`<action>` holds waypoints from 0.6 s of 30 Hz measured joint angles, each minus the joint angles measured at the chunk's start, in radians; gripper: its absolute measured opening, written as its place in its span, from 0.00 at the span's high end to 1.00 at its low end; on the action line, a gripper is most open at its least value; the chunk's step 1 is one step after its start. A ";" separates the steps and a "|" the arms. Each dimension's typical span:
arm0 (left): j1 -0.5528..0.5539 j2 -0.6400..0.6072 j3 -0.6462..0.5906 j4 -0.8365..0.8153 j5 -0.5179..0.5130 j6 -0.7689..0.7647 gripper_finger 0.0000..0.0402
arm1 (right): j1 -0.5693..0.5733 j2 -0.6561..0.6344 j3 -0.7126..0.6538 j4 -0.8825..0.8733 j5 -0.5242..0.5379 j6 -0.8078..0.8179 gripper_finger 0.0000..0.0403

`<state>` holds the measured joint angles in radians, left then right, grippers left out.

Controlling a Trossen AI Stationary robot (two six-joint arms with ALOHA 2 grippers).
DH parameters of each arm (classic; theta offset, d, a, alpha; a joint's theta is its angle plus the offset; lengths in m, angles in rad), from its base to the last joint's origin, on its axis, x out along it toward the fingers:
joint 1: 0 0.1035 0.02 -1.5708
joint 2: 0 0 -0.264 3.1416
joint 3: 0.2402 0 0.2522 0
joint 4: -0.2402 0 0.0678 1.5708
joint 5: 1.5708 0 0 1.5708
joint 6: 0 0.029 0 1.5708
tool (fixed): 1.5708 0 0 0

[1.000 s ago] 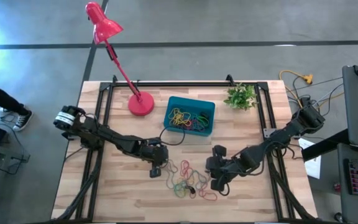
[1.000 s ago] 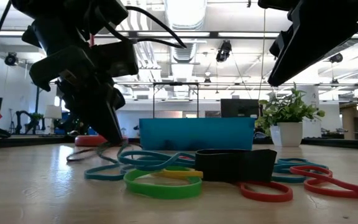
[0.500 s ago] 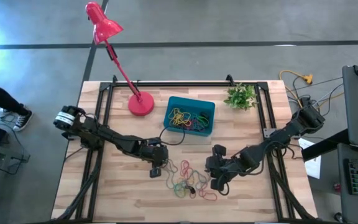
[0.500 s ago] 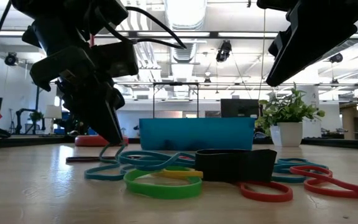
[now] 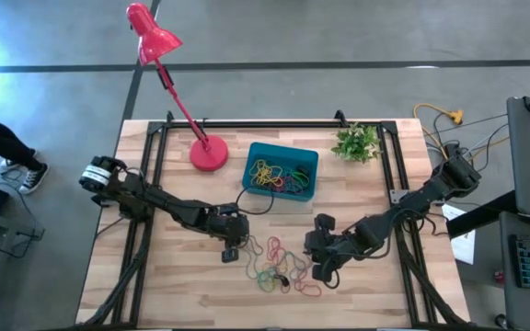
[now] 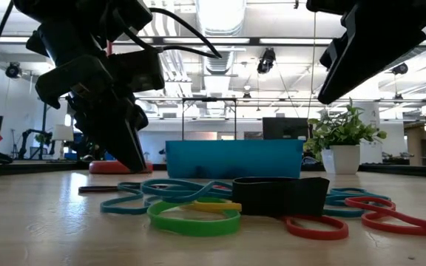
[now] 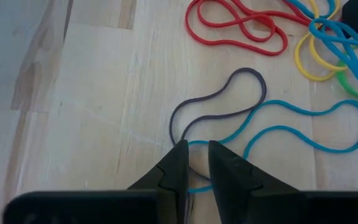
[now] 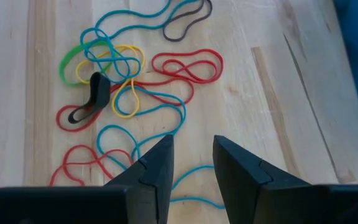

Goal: Pick and place rubber bands into bin
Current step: Put the blue rubber band into the blue bin

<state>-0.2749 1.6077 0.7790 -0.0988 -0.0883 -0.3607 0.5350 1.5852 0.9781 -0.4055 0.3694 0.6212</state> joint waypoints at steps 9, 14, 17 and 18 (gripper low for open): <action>0.000 -0.004 0.006 0.003 0.000 -0.001 0.99 | 0.000 0.000 -0.006 -0.001 0.000 0.004 0.75; 0.000 -0.037 0.006 0.013 0.000 -0.002 1.00 | 0.001 0.000 -0.006 -0.001 -0.001 0.005 0.75; 0.000 -0.061 0.006 0.012 0.000 -0.001 1.00 | 0.002 0.000 -0.006 -0.001 -0.001 0.008 0.75; 0.000 -0.069 0.006 0.012 0.000 -0.001 1.00 | 0.002 0.000 -0.006 -0.001 -0.001 0.008 0.75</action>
<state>-0.2749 1.5383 0.7853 -0.0872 -0.0888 -0.3618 0.5365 1.5856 0.9722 -0.4061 0.3679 0.6289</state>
